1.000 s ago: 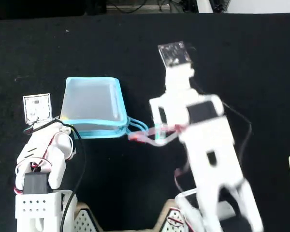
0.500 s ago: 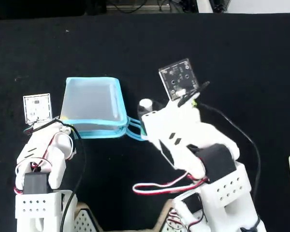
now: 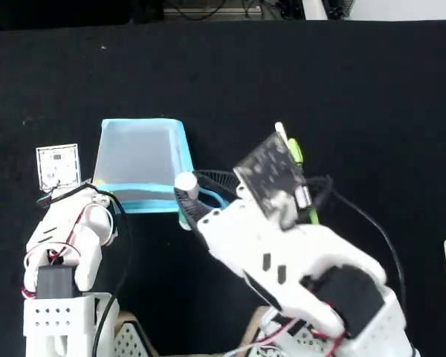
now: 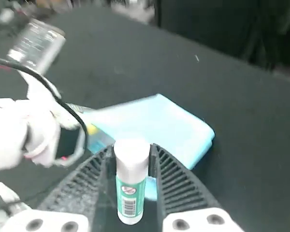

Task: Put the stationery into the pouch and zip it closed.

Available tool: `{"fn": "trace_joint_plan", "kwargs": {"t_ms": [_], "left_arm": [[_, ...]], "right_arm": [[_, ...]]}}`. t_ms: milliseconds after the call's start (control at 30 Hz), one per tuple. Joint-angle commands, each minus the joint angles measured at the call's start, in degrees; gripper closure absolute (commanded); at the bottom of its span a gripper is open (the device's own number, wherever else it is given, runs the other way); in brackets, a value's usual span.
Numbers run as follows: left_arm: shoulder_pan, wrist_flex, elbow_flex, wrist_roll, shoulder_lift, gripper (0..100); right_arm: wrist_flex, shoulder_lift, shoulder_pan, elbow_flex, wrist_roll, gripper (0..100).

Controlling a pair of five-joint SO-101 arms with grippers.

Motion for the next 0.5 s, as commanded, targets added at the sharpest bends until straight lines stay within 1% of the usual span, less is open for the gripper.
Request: {"fn": "trace_joint_plan", "kwargs": {"t_ms": [0,67,167,233,367,467], "left_arm": [[6.64,-0.79,-1.19,-0.18,-0.79,97],[9.45,-0.7,-1.19,-0.26,-0.79,97],[11.56,0.62,-1.71,-0.26,-0.79,97],[11.65,0.7,-1.71,-0.26,-0.79,97],[11.3,0.26,-1.63,-0.18,-0.79,97],[11.3,0.0,-1.19,-0.26,-0.79,97]], "right_arm": [[-5.54,-5.32,-1.32,1.36,0.53,98.6],[-8.26,-7.78,-1.32,4.88,1.23,98.6],[-13.27,-12.0,-1.49,12.18,5.89,98.6],[-18.02,-15.16,-1.58,17.8,7.65,98.6],[-29.63,-21.67,-1.67,28.88,7.82,98.6],[-35.43,-26.07,-1.67,34.77,7.82,98.6]]}}
